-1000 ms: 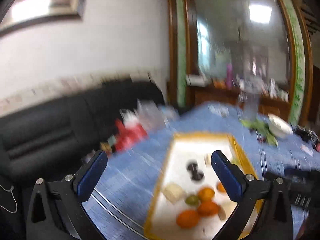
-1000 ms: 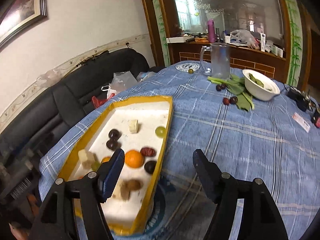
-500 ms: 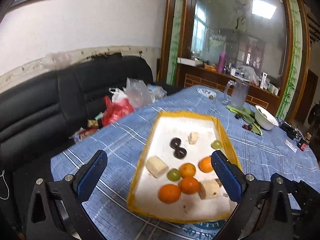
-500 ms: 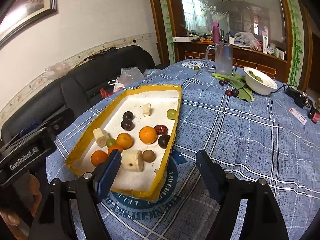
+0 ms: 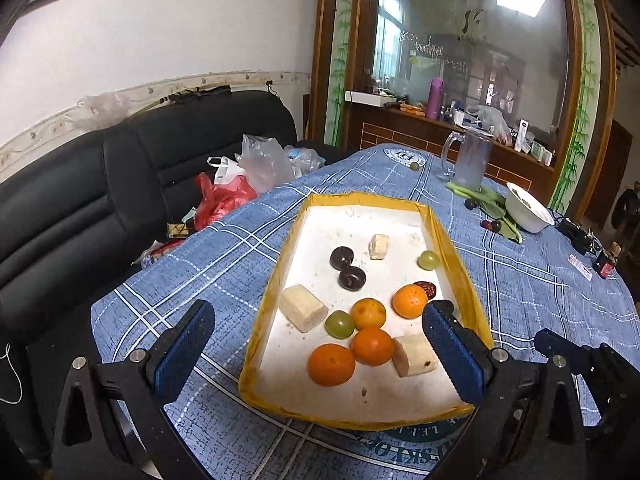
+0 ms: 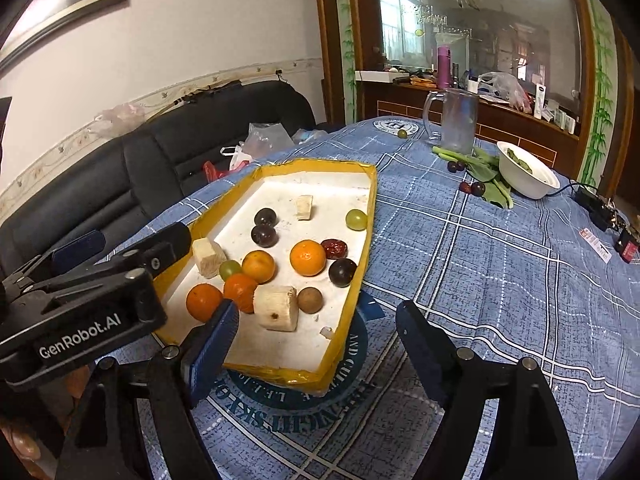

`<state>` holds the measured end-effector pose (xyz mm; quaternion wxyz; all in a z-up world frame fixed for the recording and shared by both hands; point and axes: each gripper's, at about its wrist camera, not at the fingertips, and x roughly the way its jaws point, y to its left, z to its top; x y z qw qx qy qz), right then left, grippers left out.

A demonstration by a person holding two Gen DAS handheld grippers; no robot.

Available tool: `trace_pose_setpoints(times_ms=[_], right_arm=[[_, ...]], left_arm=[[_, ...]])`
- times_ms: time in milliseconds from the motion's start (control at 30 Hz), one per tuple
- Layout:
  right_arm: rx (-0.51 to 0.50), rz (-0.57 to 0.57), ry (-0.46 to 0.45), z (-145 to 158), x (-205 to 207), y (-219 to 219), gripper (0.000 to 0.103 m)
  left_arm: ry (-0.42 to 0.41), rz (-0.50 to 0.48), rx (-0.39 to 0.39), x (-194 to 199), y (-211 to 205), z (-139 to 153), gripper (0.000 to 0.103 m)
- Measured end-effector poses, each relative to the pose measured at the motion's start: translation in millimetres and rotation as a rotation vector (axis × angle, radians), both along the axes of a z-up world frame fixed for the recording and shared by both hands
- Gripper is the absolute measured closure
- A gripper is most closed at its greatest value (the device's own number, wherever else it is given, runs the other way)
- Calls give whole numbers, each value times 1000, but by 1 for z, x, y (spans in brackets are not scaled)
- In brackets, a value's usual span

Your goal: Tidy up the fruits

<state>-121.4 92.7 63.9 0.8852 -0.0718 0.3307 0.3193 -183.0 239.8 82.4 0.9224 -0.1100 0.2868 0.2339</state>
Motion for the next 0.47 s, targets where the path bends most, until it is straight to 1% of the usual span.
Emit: trace_pose_setpoints(times_ms=[233,467], right_arm=[[-20,16,2,-3,-2,11,17],[-35,22,5,-6,-3,15,17]], left_arm=[[26,-13,1,3,-1,-4,0],[42,-36,23,4,-6,-5,0]])
